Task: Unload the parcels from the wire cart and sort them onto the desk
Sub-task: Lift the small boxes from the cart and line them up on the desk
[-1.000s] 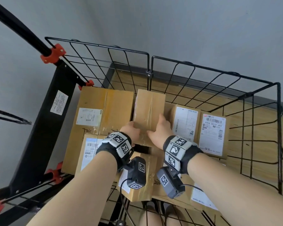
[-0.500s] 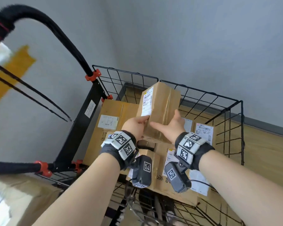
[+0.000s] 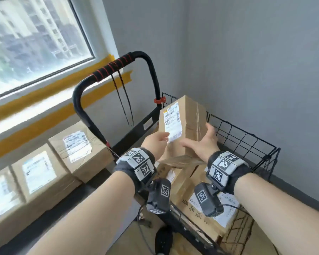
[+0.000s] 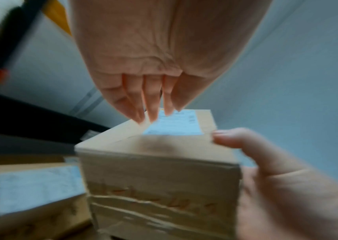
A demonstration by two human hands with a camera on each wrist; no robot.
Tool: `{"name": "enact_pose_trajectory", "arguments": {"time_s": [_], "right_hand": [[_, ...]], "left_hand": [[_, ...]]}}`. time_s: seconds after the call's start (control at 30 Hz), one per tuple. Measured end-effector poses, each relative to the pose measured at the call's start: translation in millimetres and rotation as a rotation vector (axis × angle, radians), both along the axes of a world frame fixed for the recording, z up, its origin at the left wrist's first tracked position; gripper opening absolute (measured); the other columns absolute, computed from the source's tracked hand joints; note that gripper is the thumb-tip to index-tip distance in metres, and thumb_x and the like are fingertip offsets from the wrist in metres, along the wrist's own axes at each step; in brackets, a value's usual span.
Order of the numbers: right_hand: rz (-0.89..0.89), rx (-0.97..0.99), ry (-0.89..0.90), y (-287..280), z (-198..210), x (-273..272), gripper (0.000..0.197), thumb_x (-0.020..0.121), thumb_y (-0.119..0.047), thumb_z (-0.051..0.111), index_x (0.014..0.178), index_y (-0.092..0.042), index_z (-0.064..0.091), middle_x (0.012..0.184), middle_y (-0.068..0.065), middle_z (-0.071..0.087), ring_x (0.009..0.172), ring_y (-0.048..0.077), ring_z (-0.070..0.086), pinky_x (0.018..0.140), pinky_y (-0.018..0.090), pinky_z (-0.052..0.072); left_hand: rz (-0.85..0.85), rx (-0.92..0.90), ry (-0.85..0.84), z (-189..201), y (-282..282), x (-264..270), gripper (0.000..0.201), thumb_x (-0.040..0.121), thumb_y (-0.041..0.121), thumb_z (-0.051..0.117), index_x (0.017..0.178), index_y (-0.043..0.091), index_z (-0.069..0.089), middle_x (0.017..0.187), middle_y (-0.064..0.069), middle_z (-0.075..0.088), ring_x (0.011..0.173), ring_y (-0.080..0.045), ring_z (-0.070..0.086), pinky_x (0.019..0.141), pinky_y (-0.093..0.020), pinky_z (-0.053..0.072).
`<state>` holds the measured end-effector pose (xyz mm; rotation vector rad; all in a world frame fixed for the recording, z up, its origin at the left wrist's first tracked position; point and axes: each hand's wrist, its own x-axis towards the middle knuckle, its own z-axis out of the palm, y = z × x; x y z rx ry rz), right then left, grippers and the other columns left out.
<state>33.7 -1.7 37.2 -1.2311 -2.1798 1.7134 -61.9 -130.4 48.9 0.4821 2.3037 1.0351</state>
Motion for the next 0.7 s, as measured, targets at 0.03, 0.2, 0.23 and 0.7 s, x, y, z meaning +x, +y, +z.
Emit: {"name": "enact_pose_trajectory", "arguments": {"time_s": [0.03, 0.2, 0.23, 0.7], "right_hand": [[0.045, -0.018, 0.018, -10, 6, 8, 0.111, 0.064, -0.035, 0.079, 0.147, -0.033, 0.005, 0.144, 0.005, 0.026, 0.125, 0.026, 0.039, 0.098, 0.038, 0.038], [0.244, -0.123, 0.098, -64, 21, 24, 0.103, 0.06, -0.04, 0.077, 0.142, -0.035, 0.016, 0.132, 0.002, 0.046, 0.115, 0.024, 0.05, 0.1, 0.046, 0.043], [0.298, -0.154, 0.102, -78, 23, 25, 0.094, 0.067, -0.035, 0.075, 0.143, -0.031, 0.019, 0.128, 0.002, 0.049, 0.113, 0.024, 0.051, 0.099, 0.046, 0.044], [1.023, -0.28, -0.086, -306, -17, 18, 0.039, 0.098, -0.009, 0.038, 0.134, -0.021, 0.046, 0.132, 0.003, 0.055, 0.105, 0.016, 0.055, 0.089, 0.028, 0.044]], "left_hand": [[0.063, -0.04, 0.075, 3, -16, 9, 0.035, 0.096, 0.019, 0.043, 0.128, 0.018, 0.054, 0.13, -0.004, 0.058, 0.114, -0.022, 0.056, 0.095, -0.036, 0.048], [0.353, -0.171, 0.126, 12, -95, 48, 0.049, 0.095, 0.039, 0.044, 0.128, 0.004, 0.05, 0.127, -0.017, 0.057, 0.115, -0.032, 0.055, 0.092, -0.034, 0.043], [0.389, -0.17, 0.106, 15, -112, 58, 0.048, 0.096, 0.039, 0.044, 0.123, 0.0, 0.054, 0.123, -0.019, 0.059, 0.112, -0.033, 0.056, 0.09, -0.034, 0.044], [0.836, -0.279, -0.062, -2, -350, 159, 0.033, 0.092, 0.037, 0.047, 0.103, 0.009, 0.061, 0.108, -0.009, 0.065, 0.096, -0.026, 0.059, 0.08, -0.027, 0.042]]}}
